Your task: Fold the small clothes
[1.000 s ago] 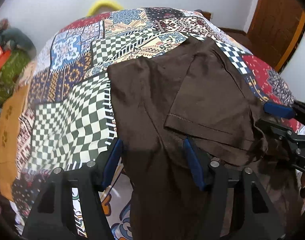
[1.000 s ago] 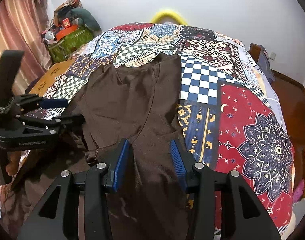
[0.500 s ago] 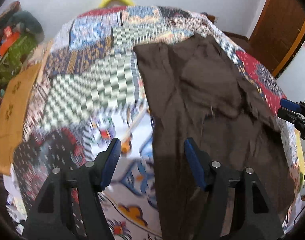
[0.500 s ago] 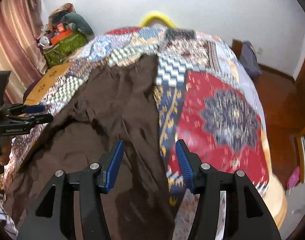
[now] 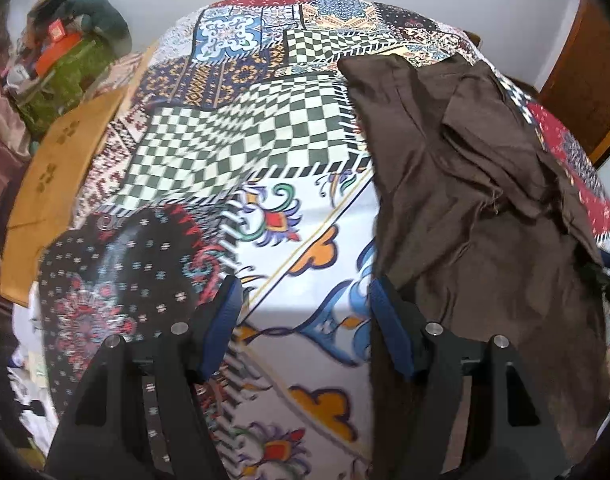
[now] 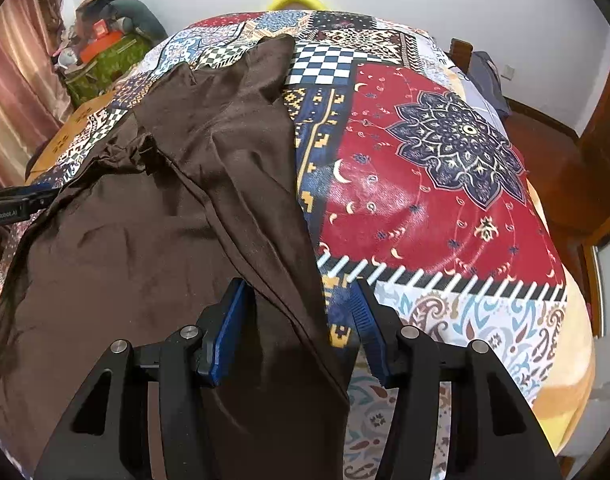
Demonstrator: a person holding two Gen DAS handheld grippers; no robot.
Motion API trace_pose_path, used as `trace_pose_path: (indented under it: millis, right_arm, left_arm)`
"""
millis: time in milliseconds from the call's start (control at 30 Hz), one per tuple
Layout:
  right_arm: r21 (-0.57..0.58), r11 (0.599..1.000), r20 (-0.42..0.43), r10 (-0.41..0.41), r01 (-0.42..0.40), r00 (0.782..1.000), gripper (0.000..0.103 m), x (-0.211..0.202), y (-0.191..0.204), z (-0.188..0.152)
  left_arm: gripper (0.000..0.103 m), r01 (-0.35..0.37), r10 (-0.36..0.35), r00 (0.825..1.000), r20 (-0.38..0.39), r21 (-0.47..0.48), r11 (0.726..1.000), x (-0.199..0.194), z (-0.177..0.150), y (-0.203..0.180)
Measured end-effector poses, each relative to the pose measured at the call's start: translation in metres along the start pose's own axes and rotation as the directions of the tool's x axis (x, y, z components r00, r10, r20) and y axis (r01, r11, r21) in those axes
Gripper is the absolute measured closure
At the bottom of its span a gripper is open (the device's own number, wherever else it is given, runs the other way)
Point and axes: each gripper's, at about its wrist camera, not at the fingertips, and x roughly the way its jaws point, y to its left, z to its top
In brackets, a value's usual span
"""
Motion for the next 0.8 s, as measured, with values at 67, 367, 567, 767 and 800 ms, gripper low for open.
trace_pose_path:
  millis: [67, 367, 567, 767, 800]
  right_arm:
    - [0.005, 1.000, 0.005, 0.016, -0.016, 1.000, 0.054, -0.010, -0.001, -0.004]
    - [-0.047, 0.998, 0.038, 0.033, -0.031, 0.999, 0.054, -0.063, -0.004, -0.044]
    - [-0.019, 0.998, -0.050, 0.054, -0.055, 0.997, 0.054, -0.054, -0.011, -0.073]
    - [0.072, 0.990, -0.093, 0.129, -0.123, 0.987, 0.055, -0.032, -0.019, -0.080]
    - [0.101, 0.984, -0.090, 0.157, -0.148, 0.983, 0.057, -0.030, -0.022, -0.079]
  left_arm:
    - [0.037, 0.026, -0.026, 1.000, 0.006, 0.011, 1.000, -0.014, -0.005, 0.001]
    - [0.037, 0.129, -0.130, 0.991, 0.012, 0.064, 0.990, -0.067, -0.050, -0.013]
    - [0.038, 0.213, -0.210, 0.974, -0.088, 0.022, 0.977, -0.067, -0.089, -0.015]
    - [0.078, 0.279, -0.279, 0.955, -0.098, -0.013, 0.960, -0.074, -0.106, -0.015]
    - [0.087, 0.292, -0.293, 0.951, -0.094, -0.024, 0.956, -0.074, -0.106, -0.015]
